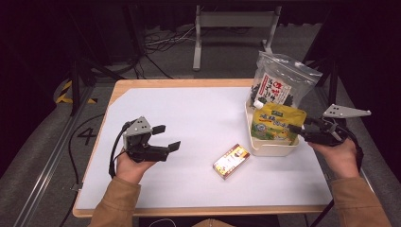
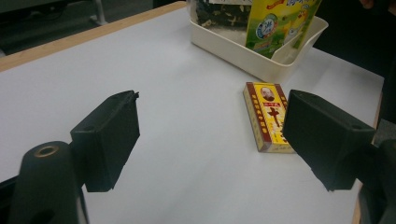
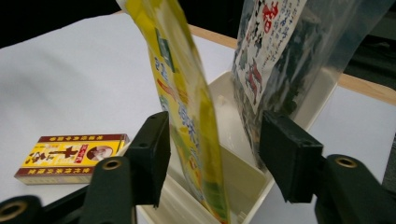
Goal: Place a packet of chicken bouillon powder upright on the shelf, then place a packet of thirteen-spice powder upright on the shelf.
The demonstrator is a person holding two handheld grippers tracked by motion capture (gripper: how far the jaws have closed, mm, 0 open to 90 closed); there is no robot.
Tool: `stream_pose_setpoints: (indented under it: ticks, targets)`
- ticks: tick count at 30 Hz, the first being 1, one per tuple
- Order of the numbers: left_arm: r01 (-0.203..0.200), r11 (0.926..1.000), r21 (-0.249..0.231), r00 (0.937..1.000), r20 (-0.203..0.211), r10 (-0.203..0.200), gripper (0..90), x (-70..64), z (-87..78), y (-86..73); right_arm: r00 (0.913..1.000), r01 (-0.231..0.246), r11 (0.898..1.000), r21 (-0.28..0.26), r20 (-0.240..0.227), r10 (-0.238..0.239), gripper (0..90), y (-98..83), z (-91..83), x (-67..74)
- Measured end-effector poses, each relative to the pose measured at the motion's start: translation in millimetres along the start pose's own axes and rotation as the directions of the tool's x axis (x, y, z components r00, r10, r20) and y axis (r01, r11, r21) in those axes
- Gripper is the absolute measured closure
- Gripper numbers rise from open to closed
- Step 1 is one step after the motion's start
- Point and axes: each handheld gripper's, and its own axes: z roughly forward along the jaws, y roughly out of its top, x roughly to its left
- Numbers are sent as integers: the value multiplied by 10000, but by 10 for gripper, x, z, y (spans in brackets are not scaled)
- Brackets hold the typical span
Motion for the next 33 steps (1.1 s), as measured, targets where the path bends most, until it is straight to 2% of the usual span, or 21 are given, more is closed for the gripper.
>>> stream_pose_setpoints:
  ticks: [8,17,21,22,33]
  targets:
    - [-142,9997,187,9999,-53,143,176,-45,72,45,9990,345,9992,-206,302,-339,353,34,-105,142]
    - [-337,9980,537,9994,-106,343,167,-124,148,135,9985,206,9957,-904,516,-160,349,32,-313,283]
    - [-335,9964,779,9993,-140,347,164,-186,180,179,9978,181,9956,-921,654,-121,346,26,-396,337]
    - [-437,9959,789,9989,-153,450,163,-201,195,194,9976,157,9956,-922,681,-94,345,23,-408,348]
    - [-633,9899,1272,9979,204,612,149,-357,360,305,9971,144,9952,-972,759,-70,336,-42,-499,497]
